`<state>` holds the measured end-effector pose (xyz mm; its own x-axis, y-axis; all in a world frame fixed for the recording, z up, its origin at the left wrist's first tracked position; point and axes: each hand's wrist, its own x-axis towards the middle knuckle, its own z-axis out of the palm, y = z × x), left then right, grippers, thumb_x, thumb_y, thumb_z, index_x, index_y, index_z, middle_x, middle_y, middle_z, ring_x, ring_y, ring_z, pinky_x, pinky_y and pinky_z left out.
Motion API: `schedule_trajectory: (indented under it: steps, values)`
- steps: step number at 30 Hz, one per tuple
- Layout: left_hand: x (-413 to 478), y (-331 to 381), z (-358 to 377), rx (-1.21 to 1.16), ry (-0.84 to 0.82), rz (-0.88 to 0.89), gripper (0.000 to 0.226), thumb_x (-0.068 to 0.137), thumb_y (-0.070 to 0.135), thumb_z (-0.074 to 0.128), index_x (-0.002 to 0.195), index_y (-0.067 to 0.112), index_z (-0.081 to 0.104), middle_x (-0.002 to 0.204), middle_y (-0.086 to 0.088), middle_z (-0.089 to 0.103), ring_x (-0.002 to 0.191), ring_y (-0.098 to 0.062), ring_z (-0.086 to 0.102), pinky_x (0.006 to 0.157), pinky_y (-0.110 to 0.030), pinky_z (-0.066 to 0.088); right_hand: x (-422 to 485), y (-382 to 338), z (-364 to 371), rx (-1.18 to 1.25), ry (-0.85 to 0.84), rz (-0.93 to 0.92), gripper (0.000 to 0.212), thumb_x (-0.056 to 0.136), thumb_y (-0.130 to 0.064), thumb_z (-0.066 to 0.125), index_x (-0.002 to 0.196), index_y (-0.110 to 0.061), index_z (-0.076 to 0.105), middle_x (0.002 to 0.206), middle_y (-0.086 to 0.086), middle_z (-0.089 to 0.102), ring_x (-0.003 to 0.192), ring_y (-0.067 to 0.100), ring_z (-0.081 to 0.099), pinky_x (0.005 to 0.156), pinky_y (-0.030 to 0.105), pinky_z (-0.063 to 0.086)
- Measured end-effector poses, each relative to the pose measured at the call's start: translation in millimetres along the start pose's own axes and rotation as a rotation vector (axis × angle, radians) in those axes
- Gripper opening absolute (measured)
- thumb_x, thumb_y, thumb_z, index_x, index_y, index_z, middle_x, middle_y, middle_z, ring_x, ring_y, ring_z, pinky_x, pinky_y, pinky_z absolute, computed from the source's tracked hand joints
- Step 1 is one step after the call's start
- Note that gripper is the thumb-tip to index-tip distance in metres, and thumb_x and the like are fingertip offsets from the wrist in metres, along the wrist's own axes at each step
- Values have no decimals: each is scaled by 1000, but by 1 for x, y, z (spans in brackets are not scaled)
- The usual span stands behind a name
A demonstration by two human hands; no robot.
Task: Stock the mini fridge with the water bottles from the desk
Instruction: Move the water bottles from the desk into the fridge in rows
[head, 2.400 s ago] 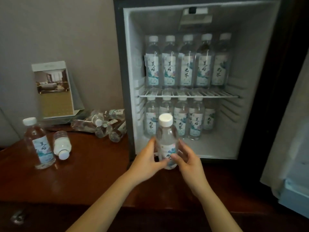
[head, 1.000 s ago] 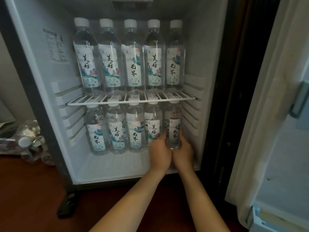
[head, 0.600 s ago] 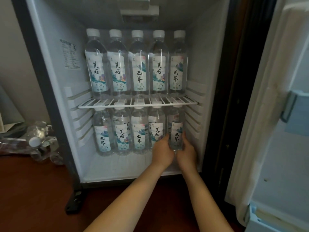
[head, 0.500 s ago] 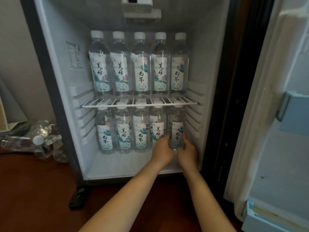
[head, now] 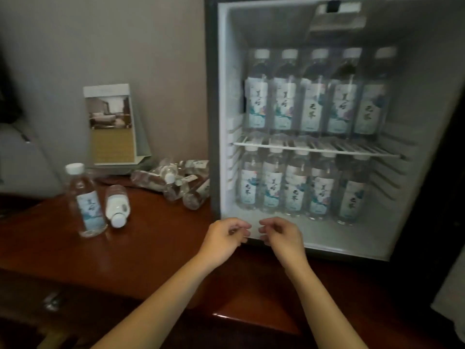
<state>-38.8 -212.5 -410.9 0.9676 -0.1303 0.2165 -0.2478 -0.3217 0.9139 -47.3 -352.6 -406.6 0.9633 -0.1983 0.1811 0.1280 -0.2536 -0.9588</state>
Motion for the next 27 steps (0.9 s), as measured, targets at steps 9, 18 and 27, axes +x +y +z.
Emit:
schedule_trajectory:
  steps: [9, 18, 27]
  values:
    - [-44, -72, -156, 73, 510, -186, 34, 89, -2, 49, 75, 27, 61, 72, 0, 65, 56, -4, 58, 59, -24, 47, -18, -20, 162, -230, -492, -133, 27, 89, -4, 47, 98, -20, 67, 87, 0, 67, 81, 15, 62, 76, 27, 47]
    - [-40, -103, -198, -130, 737, -285, 22, 91, 0, 45, 98, 13, 61, 76, -7, 64, 63, -12, 58, 62, -21, 49, 19, -46, 291, -706, -718, -369, 64, 89, -8, 44, 145, -33, 24, 132, 16, 43, 121, 39, 39, 99, 39, 35]
    - [-38, -112, -204, -202, 748, -271, 20, 92, 0, 44, 99, 9, 61, 75, -8, 62, 63, -13, 56, 60, -21, 49, 35, -36, 312, -681, -635, -496, 35, 86, -17, 59, 117, -21, 44, 105, 15, 61, 102, 33, 55, 79, 37, 44]
